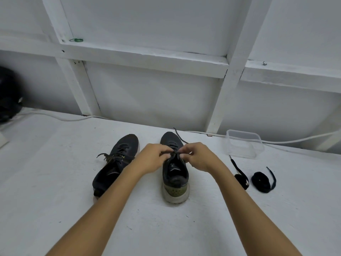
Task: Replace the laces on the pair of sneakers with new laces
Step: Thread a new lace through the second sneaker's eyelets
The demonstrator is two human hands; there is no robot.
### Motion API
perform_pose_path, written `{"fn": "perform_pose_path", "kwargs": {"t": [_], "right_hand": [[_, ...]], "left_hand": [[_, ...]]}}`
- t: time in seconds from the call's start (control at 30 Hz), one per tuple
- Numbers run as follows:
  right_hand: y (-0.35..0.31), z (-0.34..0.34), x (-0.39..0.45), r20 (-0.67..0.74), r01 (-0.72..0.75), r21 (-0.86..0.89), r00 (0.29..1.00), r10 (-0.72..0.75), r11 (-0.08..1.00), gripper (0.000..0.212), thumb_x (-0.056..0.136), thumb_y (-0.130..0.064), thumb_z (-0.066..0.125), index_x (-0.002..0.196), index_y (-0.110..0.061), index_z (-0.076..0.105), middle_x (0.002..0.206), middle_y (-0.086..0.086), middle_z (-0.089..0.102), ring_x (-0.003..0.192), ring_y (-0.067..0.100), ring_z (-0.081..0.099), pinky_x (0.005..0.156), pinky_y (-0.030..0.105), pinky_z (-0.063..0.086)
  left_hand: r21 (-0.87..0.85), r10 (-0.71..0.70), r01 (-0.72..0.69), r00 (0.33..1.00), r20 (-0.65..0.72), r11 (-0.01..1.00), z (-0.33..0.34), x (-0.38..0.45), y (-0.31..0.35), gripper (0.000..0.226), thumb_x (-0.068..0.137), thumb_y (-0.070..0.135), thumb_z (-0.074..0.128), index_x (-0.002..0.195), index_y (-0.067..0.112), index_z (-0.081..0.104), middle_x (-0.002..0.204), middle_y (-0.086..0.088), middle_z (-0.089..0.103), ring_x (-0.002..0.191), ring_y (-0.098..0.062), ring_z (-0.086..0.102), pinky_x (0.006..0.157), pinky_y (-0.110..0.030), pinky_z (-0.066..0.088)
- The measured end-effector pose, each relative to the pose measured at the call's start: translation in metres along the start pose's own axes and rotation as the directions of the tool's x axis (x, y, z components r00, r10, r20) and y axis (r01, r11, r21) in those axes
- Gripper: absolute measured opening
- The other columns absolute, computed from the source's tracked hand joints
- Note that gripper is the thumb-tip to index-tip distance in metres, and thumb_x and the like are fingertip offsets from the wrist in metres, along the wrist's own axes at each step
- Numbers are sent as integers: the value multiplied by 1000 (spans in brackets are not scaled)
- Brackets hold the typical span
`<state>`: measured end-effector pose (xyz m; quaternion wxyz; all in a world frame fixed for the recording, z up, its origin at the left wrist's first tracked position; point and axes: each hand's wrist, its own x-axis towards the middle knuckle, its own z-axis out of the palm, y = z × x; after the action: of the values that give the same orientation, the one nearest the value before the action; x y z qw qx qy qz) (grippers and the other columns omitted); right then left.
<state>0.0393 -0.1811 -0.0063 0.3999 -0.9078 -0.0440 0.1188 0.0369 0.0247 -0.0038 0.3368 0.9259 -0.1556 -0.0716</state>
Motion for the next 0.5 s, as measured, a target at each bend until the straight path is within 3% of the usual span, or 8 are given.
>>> {"fn": "perform_pose_path", "kwargs": {"t": [0.07,0.17,0.33,0.4,0.5], "right_hand": [[-2,-2,-2,-46,18,-33,999,-20,999,13,94,-22,69,92,-33,75,84,-12,72,81,8,66,71,23,46],[3,-12,-6,-56,-10,-88,998,5,996,10,93,-24,70,89,-31,77,81,-13,73,76,6,64,72,28,51],[5,-11,-10,14,-26,-220,999,29,975,10,93,-31,70,87,-36,77,84,-18,72,85,6,63,84,34,54],[0,-7,-9,-12,3,-274,1000,-7,962,12,94,-32,69,102,-33,78,94,-16,68,91,10,61,84,31,50],[0,-5,-8,4,-13,-209,1000,14,978,17,97,-27,66,110,-26,77,97,-13,67,90,11,66,80,29,52]], "left_hand": [[16,-16,17,998,-67,1000,-4,0,-4,15,95,21,66,106,20,76,86,9,67,79,-8,59,80,-26,48],[201,-2,26,993,-120,979,-20,-5,-14,13,97,22,62,99,18,74,85,9,62,83,-13,55,75,-28,40],[321,-118,121,993,-30,939,-30,-16,-25,16,99,20,56,102,20,72,100,1,66,88,-18,61,75,-31,49],[347,-128,123,992,-8,930,-26,-17,-23,18,99,21,55,108,22,70,110,1,67,93,-19,61,79,-31,49],[275,-51,51,999,-7,960,-20,-18,-17,35,101,28,54,136,25,57,130,7,61,105,-20,62,95,-33,47]]}}
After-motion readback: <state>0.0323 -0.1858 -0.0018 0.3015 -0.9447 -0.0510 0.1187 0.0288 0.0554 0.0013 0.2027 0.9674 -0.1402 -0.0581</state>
